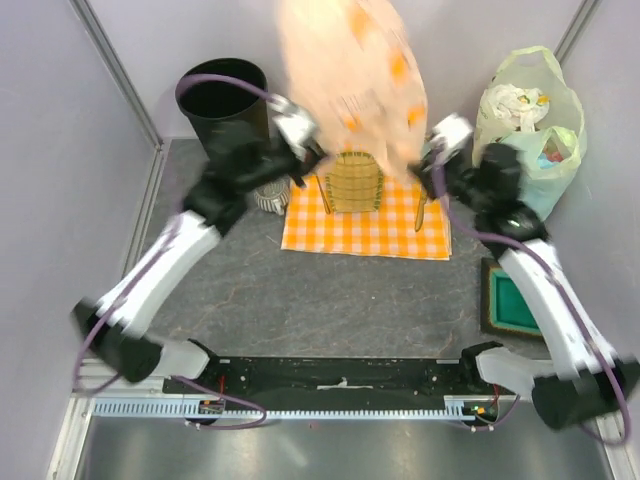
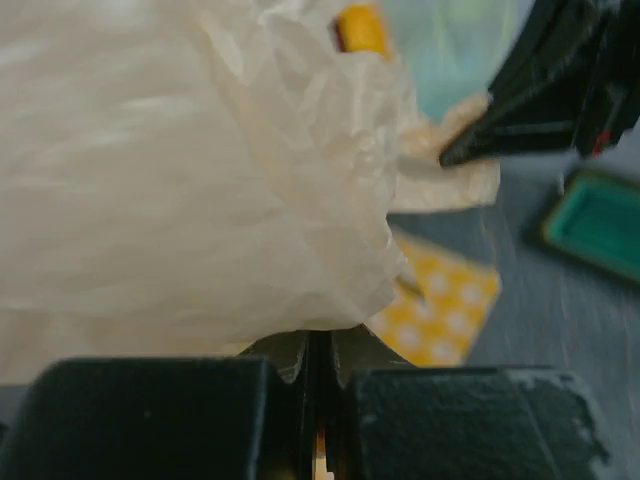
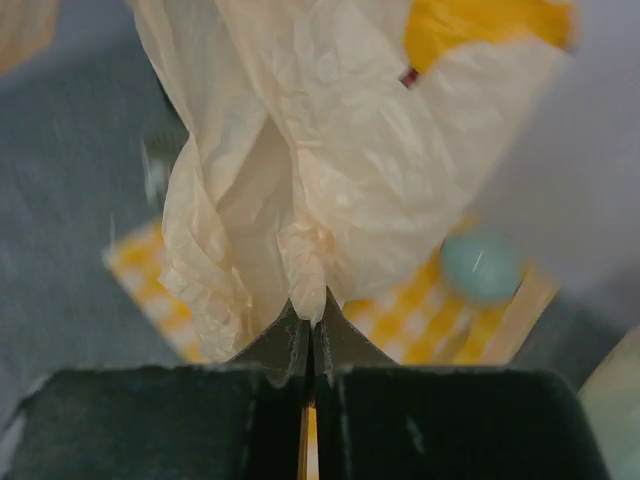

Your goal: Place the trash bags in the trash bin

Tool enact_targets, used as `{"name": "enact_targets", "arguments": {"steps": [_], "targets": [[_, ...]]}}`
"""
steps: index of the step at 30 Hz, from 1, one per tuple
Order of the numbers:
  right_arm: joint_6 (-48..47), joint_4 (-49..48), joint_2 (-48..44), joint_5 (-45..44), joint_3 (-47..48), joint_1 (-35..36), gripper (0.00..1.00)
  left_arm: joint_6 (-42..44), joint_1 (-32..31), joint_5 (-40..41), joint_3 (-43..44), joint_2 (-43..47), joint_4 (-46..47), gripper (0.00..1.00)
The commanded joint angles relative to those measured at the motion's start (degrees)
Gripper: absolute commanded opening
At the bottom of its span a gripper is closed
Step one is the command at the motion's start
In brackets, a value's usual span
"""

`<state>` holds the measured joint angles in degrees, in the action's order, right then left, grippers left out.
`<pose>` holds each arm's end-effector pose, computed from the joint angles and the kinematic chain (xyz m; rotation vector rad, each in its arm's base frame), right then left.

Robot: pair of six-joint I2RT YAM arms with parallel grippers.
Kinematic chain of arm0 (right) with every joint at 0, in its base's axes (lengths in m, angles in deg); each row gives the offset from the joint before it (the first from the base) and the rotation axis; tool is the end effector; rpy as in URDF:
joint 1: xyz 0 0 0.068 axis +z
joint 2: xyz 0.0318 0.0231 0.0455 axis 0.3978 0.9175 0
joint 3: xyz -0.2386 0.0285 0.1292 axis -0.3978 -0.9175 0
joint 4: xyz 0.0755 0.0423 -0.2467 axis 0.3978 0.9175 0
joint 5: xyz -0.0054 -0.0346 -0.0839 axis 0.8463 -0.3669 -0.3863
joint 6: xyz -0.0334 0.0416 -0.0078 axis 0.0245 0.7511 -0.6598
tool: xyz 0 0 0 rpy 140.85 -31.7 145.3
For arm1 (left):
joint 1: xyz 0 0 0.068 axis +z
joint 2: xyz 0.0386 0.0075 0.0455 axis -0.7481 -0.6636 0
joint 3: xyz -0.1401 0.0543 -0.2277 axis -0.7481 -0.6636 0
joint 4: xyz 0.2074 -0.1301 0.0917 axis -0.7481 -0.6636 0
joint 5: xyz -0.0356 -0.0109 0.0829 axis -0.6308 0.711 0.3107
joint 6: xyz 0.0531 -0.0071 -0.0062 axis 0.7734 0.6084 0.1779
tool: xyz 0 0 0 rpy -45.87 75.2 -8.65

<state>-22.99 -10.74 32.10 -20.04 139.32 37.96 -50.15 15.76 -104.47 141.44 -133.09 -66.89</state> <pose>0.2090 0.0693 0.4782 -0.6409 1.3554 0.3829 0.2170 -0.1572 0.5160 0.8448 1.1003 -0.6151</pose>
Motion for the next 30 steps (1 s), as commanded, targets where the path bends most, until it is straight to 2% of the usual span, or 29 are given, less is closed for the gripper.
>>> {"name": "enact_targets", "arguments": {"steps": [1,3,5,6,7,9,12,15,16,18,19,20,22,26,30], "targets": [[-11.17,24.04,7.35,-5.24,-16.10,0.33,0.00,8.89,-0.03,-1.89,-18.90,-17.63,-33.90,0.02],[-9.70,26.69,6.65,-3.38,-11.75,0.24,0.00,7.41,0.76,-3.21,-18.83,-17.04,-37.18,0.02],[-6.62,26.00,6.29,-2.41,-6.29,-0.81,0.00,3.83,2.77,-8.98,-14.02,-13.44,-34.92,0.02],[-4.09,24.17,6.73,-1.89,0.52,-1.42,0.00,2.41,3.22,-10.33,-11.39,-12.56,-33.94,0.02],[-0.32,23.36,8.47,0.64,4.16,-2.99,0.00,0.92,3.31,-10.69,-5.18,-12.64,-33.41,0.02],[3.05,21.26,10.24,0.84,12.93,-3.36,0.00,0.81,3.66,-12.27,0.92,-13.78,-33.92,0.06],[6.48,17.84,11.30,0.58,17.19,-3.45,0.00,1.87,5.24,-15.52,7.96,-14.92,-33.93,0.11],[9.03,14.41,10.69,0.23,17.12,-3.45,0.00,1.87,7.87,-18.86,9.03,-14.40,-32.53,0.25],[9.30,13.96,10.51,-0.29,17.03,-3.54,0.00,1.26,9.71,-20.43,9.03,-14.05,-31.83,0.39],[9.39,13.43,10.16,-1.88,16.77,-3.54,0.00,0.64,11.56,-20.97,9.47,-13.17,-30.25,0.55],[9.47,13.42,10.07,-2.32,16.59,-3.45,0.00,0.46,13.83,-21.76,10.08,-13.08,-30.24,0.68],[9.39,13.42,9.90,-3.02,16.42,-3.54,0.00,0.46,14.99,-22.03,10.87,-13.25,-30.24,0.75],[9.39,13.07,9.54,-3.37,15.97,-3.45,0.00,-0.15,19.19,-22.73,12.89,-13.52,-29.02,0.82],[11.23,13.33,9.54,-4.61,15.01,-3.45,0.00,-3.05,27.11,-26.95,13.16,-12.82,-22.87,0.84],[13.34,13.33,9.54,-5.05,13.26,-3.54,0.00,-1.57,31.60,-25.99,13.51,-12.90,-19.52,0.86]]}}
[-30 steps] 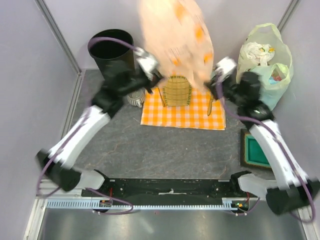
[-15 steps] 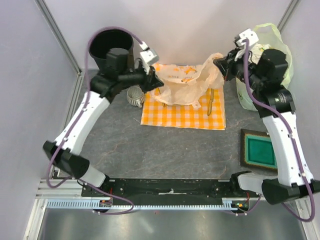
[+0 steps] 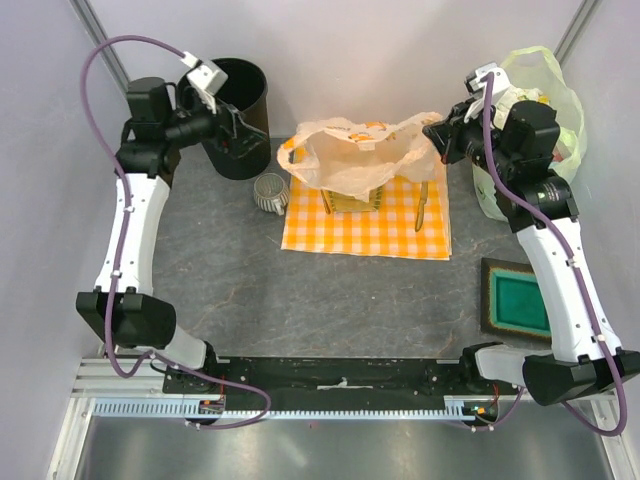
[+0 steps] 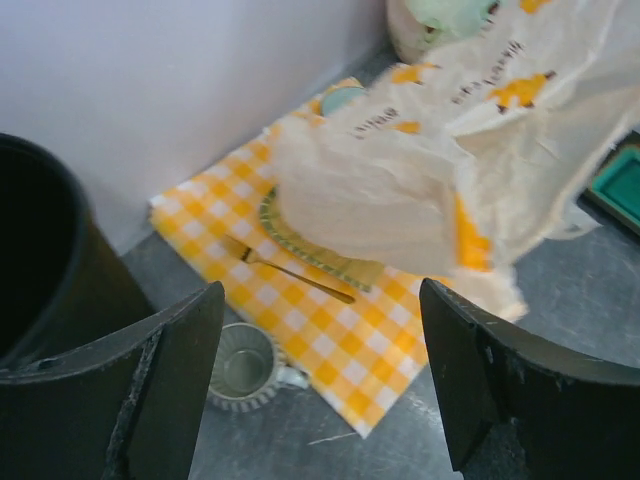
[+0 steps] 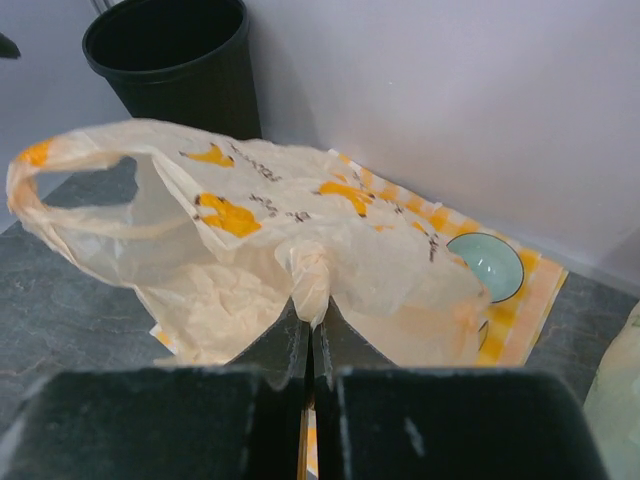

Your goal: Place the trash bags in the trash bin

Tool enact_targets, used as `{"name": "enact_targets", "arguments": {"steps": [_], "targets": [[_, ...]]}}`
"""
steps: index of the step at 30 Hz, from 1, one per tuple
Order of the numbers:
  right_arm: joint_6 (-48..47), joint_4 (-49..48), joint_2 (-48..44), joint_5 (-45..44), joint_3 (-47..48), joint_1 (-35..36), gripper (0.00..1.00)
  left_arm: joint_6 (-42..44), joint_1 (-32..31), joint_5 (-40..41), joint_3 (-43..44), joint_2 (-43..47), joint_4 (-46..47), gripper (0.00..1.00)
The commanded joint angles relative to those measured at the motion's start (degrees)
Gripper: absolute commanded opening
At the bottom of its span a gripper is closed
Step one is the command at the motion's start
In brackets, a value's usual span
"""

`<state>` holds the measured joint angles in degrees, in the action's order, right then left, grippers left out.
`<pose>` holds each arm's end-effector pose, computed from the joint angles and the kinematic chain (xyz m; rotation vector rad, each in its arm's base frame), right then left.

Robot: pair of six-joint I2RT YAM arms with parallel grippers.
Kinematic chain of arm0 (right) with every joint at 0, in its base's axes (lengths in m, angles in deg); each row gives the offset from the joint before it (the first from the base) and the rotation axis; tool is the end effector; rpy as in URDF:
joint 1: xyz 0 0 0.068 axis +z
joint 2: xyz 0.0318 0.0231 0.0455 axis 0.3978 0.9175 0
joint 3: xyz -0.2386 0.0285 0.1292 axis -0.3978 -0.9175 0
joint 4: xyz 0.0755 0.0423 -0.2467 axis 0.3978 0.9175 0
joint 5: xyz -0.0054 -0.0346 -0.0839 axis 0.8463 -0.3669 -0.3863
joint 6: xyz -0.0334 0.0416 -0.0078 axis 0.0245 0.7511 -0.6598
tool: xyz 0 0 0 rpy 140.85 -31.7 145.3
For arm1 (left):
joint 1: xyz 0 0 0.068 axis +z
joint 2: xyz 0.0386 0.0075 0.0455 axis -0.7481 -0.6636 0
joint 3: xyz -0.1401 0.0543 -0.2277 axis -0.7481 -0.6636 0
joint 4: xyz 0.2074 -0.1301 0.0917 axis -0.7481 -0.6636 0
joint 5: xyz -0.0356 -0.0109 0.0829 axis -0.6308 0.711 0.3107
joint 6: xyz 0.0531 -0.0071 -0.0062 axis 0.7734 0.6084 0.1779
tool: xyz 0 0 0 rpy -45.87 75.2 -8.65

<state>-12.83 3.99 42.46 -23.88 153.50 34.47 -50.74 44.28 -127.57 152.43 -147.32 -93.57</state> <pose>0.2484 0.0611 0.4912 -0.4212 1.6298 0.4505 0.3262 -0.0503 0.4617 0.7863 1.6375 -0.7053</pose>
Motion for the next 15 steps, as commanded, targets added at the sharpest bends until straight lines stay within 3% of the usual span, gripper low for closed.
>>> {"name": "enact_targets", "arguments": {"steps": [1,5,9,15], "targets": [[4.05,-1.57,-0.90,-1.20,-1.37,-0.04,0.00,1.29,4.04,-1.84,2.96,0.54,7.17,0.86],[4.93,-1.83,-0.99,-1.99,-2.34,-0.04,0.00,10.26,6.25,1.94,6.81,-4.36,3.94,0.87],[4.76,-1.40,-0.64,-2.60,-1.20,-0.04,0.00,26.76,6.51,7.48,18.74,-13.77,-10.54,0.83],[3.97,-0.08,-0.20,-3.75,-0.06,-0.04,0.00,39.00,6.51,13.46,26.07,-22.65,-17.52,0.83]]}}
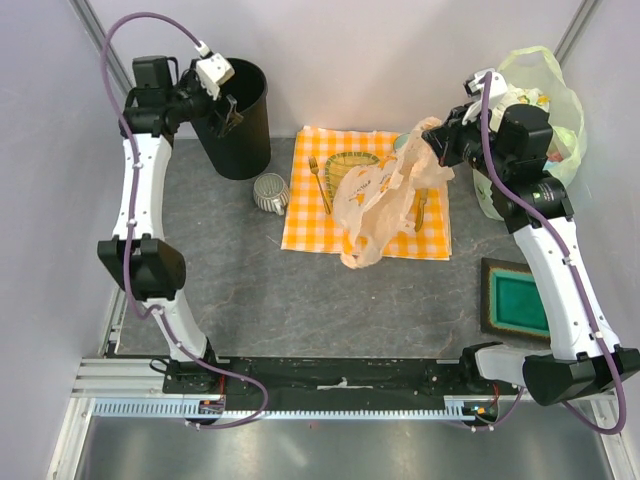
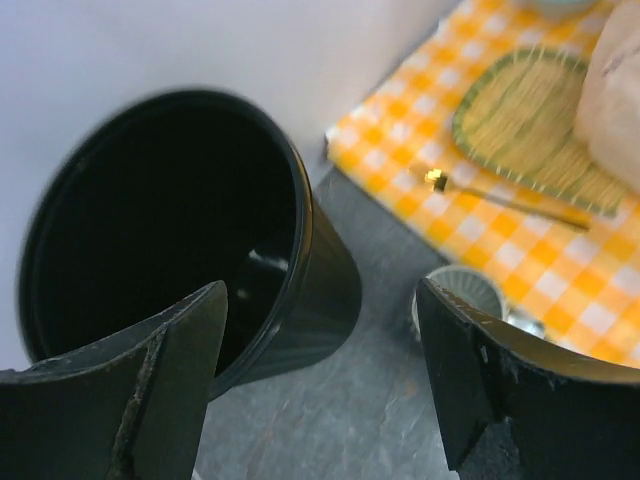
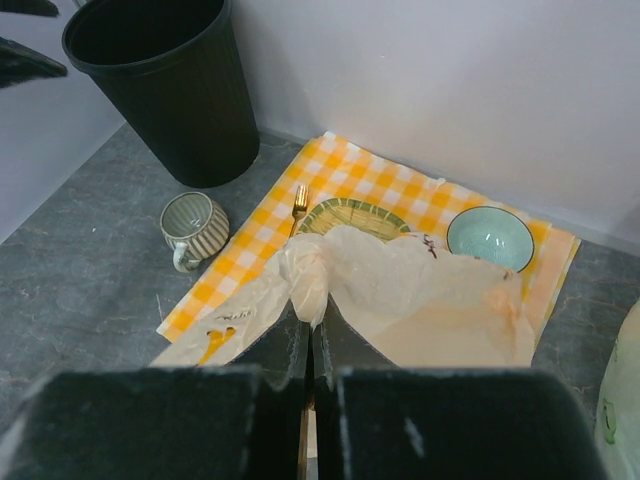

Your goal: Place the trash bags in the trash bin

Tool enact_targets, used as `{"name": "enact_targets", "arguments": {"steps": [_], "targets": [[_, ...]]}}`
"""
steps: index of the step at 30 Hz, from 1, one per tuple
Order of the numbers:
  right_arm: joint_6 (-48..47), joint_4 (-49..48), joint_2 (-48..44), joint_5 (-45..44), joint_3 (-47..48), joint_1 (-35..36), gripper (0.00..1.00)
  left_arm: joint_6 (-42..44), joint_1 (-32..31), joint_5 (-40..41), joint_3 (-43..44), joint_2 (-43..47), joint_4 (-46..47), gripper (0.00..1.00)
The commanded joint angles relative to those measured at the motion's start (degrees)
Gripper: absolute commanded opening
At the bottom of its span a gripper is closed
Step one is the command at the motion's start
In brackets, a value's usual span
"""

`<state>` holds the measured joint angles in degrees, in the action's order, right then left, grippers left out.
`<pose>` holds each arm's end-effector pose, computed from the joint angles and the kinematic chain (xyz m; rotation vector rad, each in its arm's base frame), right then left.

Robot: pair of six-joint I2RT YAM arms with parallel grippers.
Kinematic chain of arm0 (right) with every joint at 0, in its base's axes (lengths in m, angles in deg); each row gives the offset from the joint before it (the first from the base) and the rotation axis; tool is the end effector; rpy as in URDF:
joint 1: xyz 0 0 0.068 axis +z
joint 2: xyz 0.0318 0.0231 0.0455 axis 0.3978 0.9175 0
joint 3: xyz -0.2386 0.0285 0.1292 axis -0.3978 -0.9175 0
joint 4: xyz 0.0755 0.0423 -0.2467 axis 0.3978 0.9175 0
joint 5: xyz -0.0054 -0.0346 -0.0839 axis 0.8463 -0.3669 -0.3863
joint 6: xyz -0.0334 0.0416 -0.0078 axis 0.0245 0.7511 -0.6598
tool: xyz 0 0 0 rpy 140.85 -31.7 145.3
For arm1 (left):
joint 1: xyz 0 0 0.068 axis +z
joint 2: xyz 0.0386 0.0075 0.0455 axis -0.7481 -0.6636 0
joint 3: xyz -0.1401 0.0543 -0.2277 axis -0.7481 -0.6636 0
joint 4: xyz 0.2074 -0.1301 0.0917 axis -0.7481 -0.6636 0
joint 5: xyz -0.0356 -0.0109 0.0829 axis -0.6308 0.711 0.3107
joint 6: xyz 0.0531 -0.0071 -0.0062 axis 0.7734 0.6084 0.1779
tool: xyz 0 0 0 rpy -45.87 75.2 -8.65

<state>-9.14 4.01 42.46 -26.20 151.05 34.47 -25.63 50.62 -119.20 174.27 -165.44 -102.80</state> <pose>0.2542 0.0609 0.4774 -0.3370 1.6950 0.4685 0.4046 -0.0074 0.4561 0.9429 1.6143 -0.2334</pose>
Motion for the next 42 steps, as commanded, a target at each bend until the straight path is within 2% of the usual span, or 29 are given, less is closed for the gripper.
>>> {"name": "enact_targets", "arguments": {"steps": [1,7,10,15,17,19,26,30,34,38,40,42], "targets": [[0.19,-0.10,-0.20,-1.43,2.48,-0.04,0.00,14.60,0.18,6.75,4.50,-5.33,-8.56,0.83],[0.71,-0.01,0.41,-1.61,2.57,-0.04,0.00,19.35,0.09,12.73,4.77,-9.99,-7.95,0.81],[0.63,0.08,1.03,-1.52,2.74,0.05,0.00,22.43,0.09,14.05,4.68,-11.40,-7.51,0.77],[0.28,0.08,2.26,-1.69,3.62,0.05,0.00,28.74,0.00,16.17,4.24,-12.98,-7.95,0.58],[0.19,-0.01,2.61,-1.78,3.97,-0.04,0.00,30.86,-0.09,16.87,3.10,-13.16,-8.73,0.54],[0.19,-0.10,2.96,-1.96,4.15,-0.04,0.00,33.24,0.00,17.14,2.57,-12.99,-10.40,0.47],[-0.25,-0.45,3.92,-2.05,5.81,-0.04,0.00,34.12,0.00,18.19,-2.08,-7.90,-11.20,0.24],[-0.43,-0.89,4.54,-2.83,7.75,-0.04,0.00,33.60,0.79,19.59,-2.88,-3.60,-11.29,0.03],[0.18,-2.81,4.28,-5.03,10.03,0.05,0.00,32.10,1.06,20.30,-2.35,0.79,-11.29,0.02],[1.06,-5.72,3.40,-9.68,12.67,-0.04,0.00,29.91,0.36,15.65,-0.78,7.92,-14.26,0.02],[1.33,-7.90,3.14,-13.36,14.07,-0.04,0.00,29.99,-1.49,13.19,0.63,10.73,-17.60,0.02],[1.33,-9.41,2.52,-14.96,14.78,-0.04,0.00,28.51,-6.21,10.91,0.20,15.30,-20.33,0.02]]}}
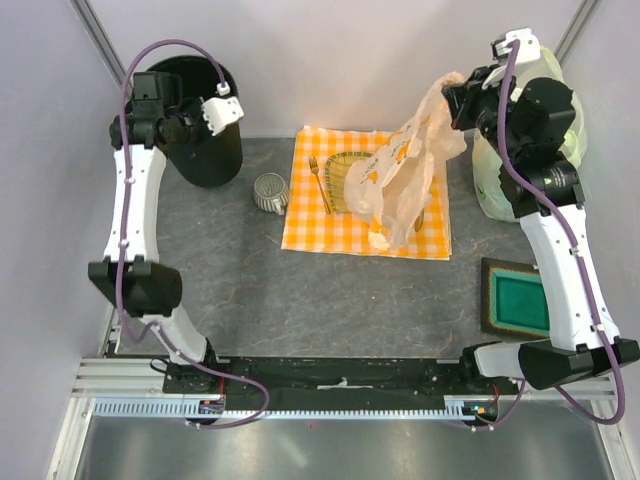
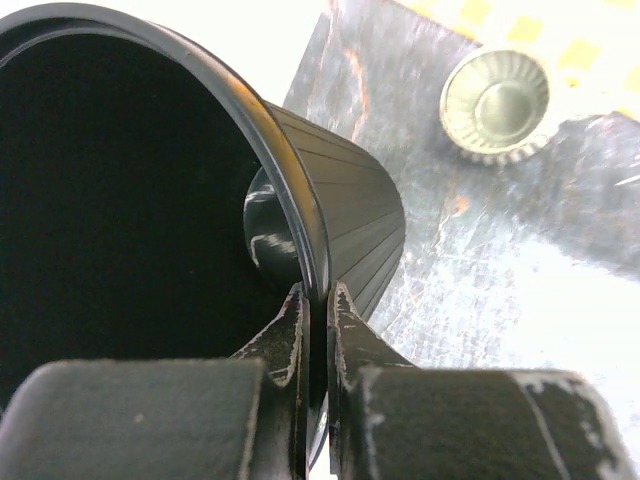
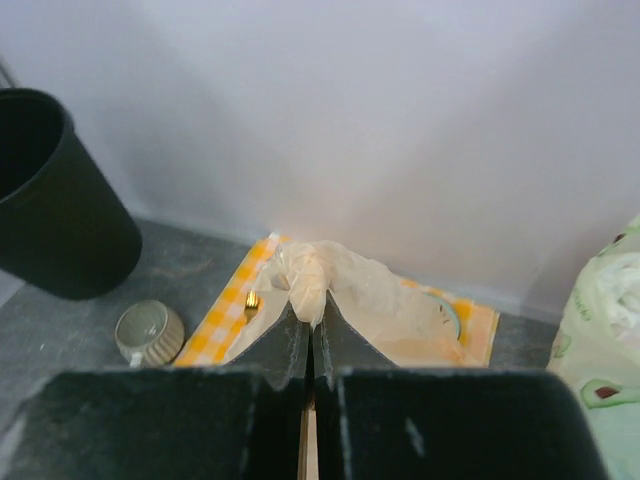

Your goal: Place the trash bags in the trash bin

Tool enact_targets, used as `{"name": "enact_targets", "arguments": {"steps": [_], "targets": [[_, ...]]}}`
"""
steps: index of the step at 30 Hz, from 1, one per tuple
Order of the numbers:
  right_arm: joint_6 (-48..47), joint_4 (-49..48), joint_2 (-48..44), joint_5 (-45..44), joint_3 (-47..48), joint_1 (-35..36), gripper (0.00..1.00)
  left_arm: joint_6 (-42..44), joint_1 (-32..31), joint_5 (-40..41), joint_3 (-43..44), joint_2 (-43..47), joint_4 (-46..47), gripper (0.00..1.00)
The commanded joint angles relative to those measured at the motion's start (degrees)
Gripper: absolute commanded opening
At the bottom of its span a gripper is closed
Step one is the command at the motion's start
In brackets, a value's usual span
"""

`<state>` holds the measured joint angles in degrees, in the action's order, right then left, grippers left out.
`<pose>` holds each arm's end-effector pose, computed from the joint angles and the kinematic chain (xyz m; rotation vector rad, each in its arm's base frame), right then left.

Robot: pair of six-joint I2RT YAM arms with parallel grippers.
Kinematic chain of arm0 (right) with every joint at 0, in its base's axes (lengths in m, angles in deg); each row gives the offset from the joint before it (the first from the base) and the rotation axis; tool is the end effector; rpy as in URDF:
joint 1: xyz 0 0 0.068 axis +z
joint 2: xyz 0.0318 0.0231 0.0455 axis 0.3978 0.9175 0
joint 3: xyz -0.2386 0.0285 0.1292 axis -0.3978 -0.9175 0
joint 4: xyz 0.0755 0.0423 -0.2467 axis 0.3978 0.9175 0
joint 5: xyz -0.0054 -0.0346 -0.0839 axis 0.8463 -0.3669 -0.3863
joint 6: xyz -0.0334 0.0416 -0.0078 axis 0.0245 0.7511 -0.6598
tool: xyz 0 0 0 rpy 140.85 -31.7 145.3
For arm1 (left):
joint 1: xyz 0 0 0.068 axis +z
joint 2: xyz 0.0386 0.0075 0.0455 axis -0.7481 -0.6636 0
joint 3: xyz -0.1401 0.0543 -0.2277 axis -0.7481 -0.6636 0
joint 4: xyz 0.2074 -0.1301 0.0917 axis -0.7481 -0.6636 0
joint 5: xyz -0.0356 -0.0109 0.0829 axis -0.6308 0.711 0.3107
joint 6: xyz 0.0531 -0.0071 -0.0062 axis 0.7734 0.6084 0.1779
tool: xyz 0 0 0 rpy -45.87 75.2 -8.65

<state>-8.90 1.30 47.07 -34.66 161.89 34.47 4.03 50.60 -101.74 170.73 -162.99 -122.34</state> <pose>0.2626 0.0573 0.5228 -0.2222 1.5516 0.3452 0.3804 0.0008 0.4203 1.3354 1.8152 0.1703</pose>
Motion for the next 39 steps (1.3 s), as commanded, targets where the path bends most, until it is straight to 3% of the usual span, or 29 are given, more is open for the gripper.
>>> {"name": "enact_targets", "arguments": {"steps": [1,2,6,11,18,22,27,37,39], "targets": [[1.18,-8.27,-2.35,-6.94,4.29,0.05,0.00,-3.42,-7.44,-8.40,2.61,14.52,-0.98,0.02],[1.44,-8.90,-2.79,-7.82,4.47,-0.04,0.00,-5.01,-8.84,-10.50,2.07,17.32,-2.20,0.02],[1.53,-11.27,-3.84,-11.42,5.87,-0.04,0.00,-6.34,-24.10,-9.46,-4.51,24.35,-5.90,0.02],[0.39,-15.23,-6.13,-15.56,6.93,-0.04,0.00,-11.88,-32.57,-14.56,-12.77,30.09,-5.99,0.02],[0.56,-14.35,-7.98,-13.72,7.28,-0.04,0.00,-13.21,-49.78,-11.42,-26.22,33.17,-4.06,0.02],[1.44,-14.09,-9.03,-10.56,7.54,-0.04,0.00,-12.06,-54.46,-6.84,-33.51,34.22,1.30,0.02],[1.44,-13.56,-9.12,-9.85,9.04,-0.04,0.00,-11.97,-58.06,-4.03,-36.60,33.61,4.90,0.02],[4.69,-15.76,-8.51,-2.82,10.53,-0.04,0.00,-12.06,-59.13,1.08,-41.44,32.29,11.06,0.03],[5.13,-16.81,-8.24,-1.50,10.88,-0.04,0.00,-12.67,-59.13,1.43,-41.00,32.20,11.50,0.28]]}}
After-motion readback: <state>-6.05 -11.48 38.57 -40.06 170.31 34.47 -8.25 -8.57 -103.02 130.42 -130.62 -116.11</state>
